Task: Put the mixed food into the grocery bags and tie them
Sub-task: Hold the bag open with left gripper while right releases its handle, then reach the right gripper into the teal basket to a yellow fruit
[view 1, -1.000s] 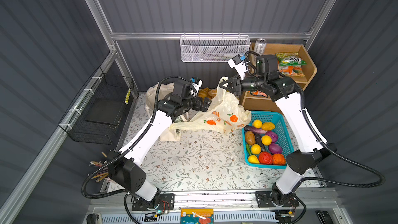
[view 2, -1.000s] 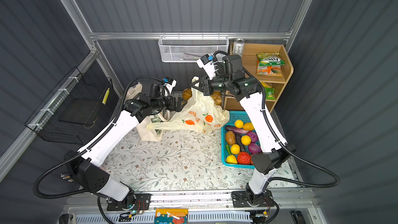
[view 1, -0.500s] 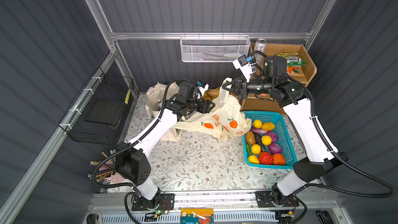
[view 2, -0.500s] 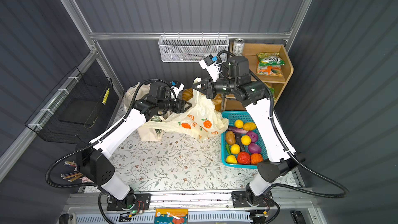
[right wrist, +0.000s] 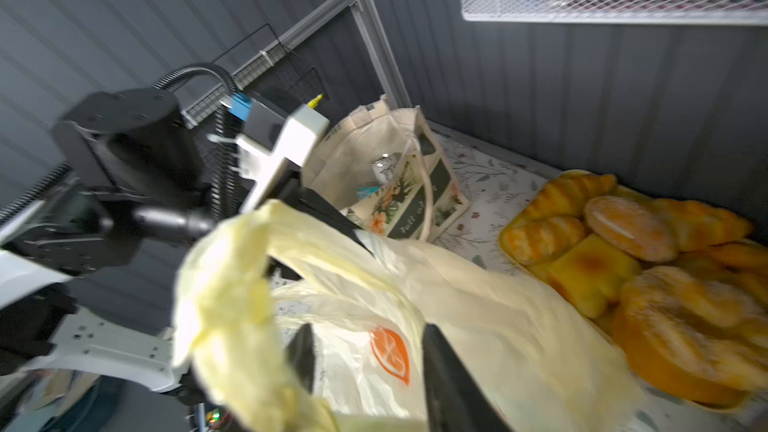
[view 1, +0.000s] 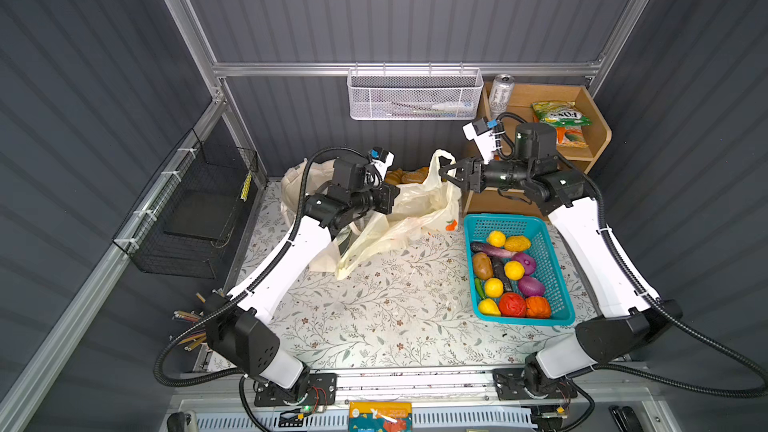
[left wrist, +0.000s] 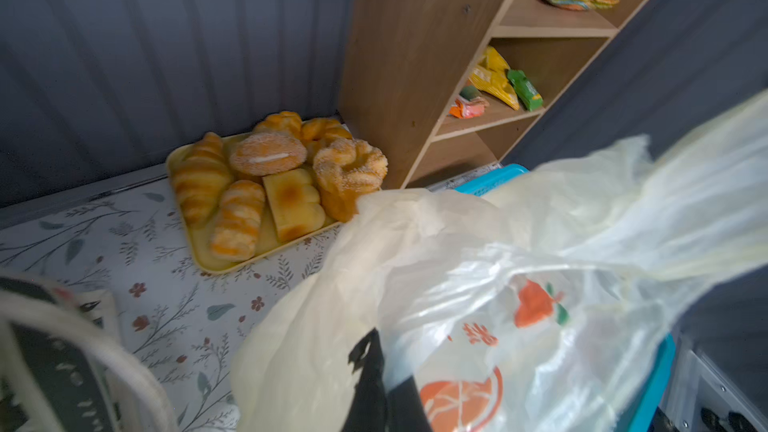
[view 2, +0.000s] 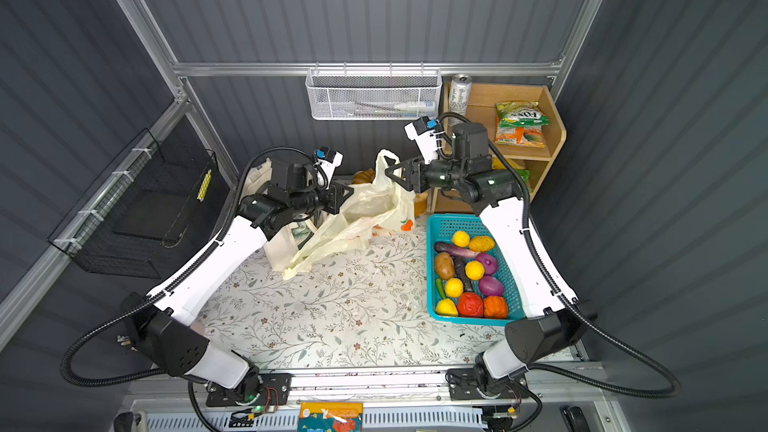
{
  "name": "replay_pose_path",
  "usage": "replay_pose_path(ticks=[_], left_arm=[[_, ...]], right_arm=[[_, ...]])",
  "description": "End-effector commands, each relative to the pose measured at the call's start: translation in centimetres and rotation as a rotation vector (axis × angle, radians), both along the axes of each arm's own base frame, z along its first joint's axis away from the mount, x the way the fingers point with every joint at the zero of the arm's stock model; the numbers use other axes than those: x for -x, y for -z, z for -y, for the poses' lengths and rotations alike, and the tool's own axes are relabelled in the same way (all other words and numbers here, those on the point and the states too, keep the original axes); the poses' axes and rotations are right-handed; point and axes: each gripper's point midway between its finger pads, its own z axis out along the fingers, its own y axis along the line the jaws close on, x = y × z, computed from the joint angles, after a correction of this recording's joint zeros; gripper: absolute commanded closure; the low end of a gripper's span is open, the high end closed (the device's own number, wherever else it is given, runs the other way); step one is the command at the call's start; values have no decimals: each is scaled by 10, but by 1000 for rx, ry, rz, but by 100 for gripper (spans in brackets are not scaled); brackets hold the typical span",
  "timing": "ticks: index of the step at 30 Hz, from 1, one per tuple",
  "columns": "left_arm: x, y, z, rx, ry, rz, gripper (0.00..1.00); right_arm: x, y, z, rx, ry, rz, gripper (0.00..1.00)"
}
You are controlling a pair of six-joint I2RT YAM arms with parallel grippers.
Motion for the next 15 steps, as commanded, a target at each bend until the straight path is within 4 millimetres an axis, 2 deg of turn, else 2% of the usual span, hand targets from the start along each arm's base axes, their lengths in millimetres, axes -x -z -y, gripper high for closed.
replay_pose_path(ticks=[1,3,5,8,11,15], left_arm=[[0,0,-23,-32,-137,-67,100],[2,13,-26,-39,-159,-117,100],[4,23,-23,-31,-155,-158,100],[7,32,-14,12,-131,-209,100],[13,24,-3,76,-98,-233,100],[19,7,5,114,-82,-220,100]], right_arm=[[-14,19,47,-43,229,-109,41],[-16,36,93,-156,439,-174,37],[-12,57,129,-216,593,-238,36],[-4,106,173,-84,811,-350,35],[7,148,198,77,931,-439,31],[31,195,212,176,1001,-560,28]])
